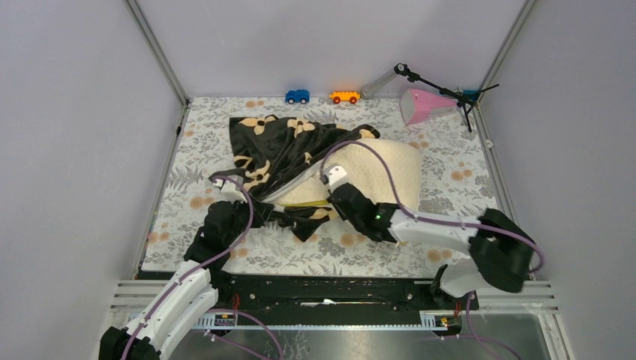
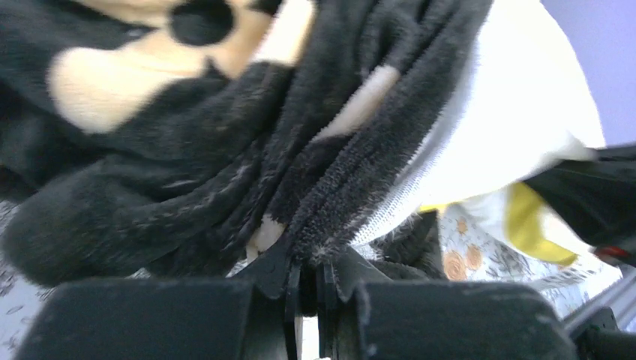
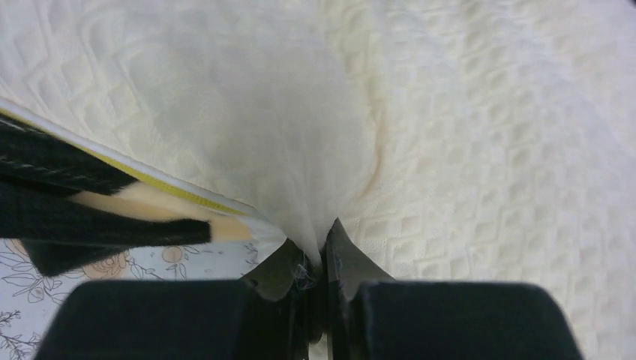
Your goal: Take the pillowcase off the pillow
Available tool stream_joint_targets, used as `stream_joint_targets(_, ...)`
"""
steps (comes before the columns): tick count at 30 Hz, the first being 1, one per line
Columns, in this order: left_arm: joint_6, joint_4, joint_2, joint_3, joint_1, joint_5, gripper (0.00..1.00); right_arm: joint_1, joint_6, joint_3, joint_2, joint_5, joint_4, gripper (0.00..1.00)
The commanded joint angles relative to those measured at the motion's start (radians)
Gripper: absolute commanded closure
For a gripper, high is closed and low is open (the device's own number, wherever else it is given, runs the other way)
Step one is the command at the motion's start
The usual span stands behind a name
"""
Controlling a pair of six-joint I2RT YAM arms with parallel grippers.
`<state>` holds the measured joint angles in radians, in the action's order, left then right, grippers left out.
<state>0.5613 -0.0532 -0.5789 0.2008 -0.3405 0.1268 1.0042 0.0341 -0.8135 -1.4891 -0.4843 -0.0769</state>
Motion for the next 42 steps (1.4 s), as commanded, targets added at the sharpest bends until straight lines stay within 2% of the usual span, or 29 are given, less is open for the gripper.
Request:
stream_joint_targets(1, 0.075, 0.103, -0.003, 0.059, 0.011, -0.330, 1.00, -0.049, 0.103, 0.124, 0.258, -0.297, 0.004, 0.99)
stream_joint_targets(3, 0.126, 0.161, 0.004, 0.069, 0.012, -0.427, 1.00, -0.136, 0.171, 0.178, 0.372, -0.325, 0.032, 1.00)
stream_joint_targets(8, 0.151, 0.180, 0.030, 0.064, 0.015, -0.466, 1.00, -0.354, 0.306, 0.333, 0.647, -0.249, 0.009, 1.00)
stream_joint_targets(11, 0.153, 0.188, 0.040, 0.063, 0.015, -0.473, 1.00, -0.380, 0.316, 0.372, 0.724, -0.225, -0.001, 1.00)
stream_joint_targets(15, 0.143, 0.175, 0.059, 0.058, 0.015, -0.452, 1.00, -0.380, 0.303, 0.361, 0.744, -0.152, 0.017, 1.00)
stream_joint_targets(16, 0.139, 0.167, 0.065, 0.055, 0.015, -0.443, 1.00, -0.380, 0.293, 0.357, 0.750, -0.121, 0.020, 0.94)
stream_joint_targets(17, 0.134, 0.159, 0.068, 0.052, 0.015, -0.433, 1.00, -0.380, 0.276, 0.353, 0.757, -0.081, 0.020, 0.71)
stream_joint_targets(18, 0.129, 0.151, 0.073, 0.050, 0.015, -0.421, 1.00, -0.380, 0.263, 0.349, 0.764, -0.039, 0.020, 0.40)
stream_joint_targets(19, 0.123, 0.143, 0.074, 0.047, 0.015, -0.407, 1.00, -0.381, 0.253, 0.344, 0.774, 0.003, 0.019, 0.17)
stream_joint_targets(20, 0.117, 0.135, 0.073, 0.045, 0.015, -0.394, 1.00, -0.380, 0.246, 0.338, 0.781, 0.043, 0.019, 0.05)
stream_joint_targets(21, 0.113, 0.127, 0.073, 0.045, 0.015, -0.383, 1.00, -0.381, 0.239, 0.329, 0.788, 0.089, 0.020, 0.01)
stream_joint_targets(26, 0.102, 0.101, 0.039, 0.048, 0.015, -0.343, 1.00, -0.380, 0.228, 0.262, 0.796, 0.278, 0.048, 0.00)
stream_joint_targets(31, 0.095, 0.078, 0.004, 0.054, 0.015, -0.302, 1.00, -0.380, 0.248, 0.195, 0.770, 0.388, 0.053, 0.00)
stream_joint_targets(34, 0.094, 0.064, -0.006, 0.052, 0.015, -0.284, 1.00, -0.379, 0.262, 0.136, 0.687, 0.490, 0.055, 0.00)
stream_joint_targets(37, 0.091, 0.057, -0.013, 0.052, 0.015, -0.268, 1.00, -0.373, 0.279, 0.035, 0.526, 0.605, 0.107, 0.00)
stream_joint_targets(39, 0.090, 0.058, -0.018, 0.052, 0.015, -0.262, 1.00, -0.339, 0.281, -0.014, 0.439, 0.617, 0.129, 0.00)
stream_joint_targets(42, 0.087, 0.057, -0.026, 0.054, 0.015, -0.256, 1.00, -0.225, 0.263, -0.067, 0.332, 0.506, 0.119, 0.00)
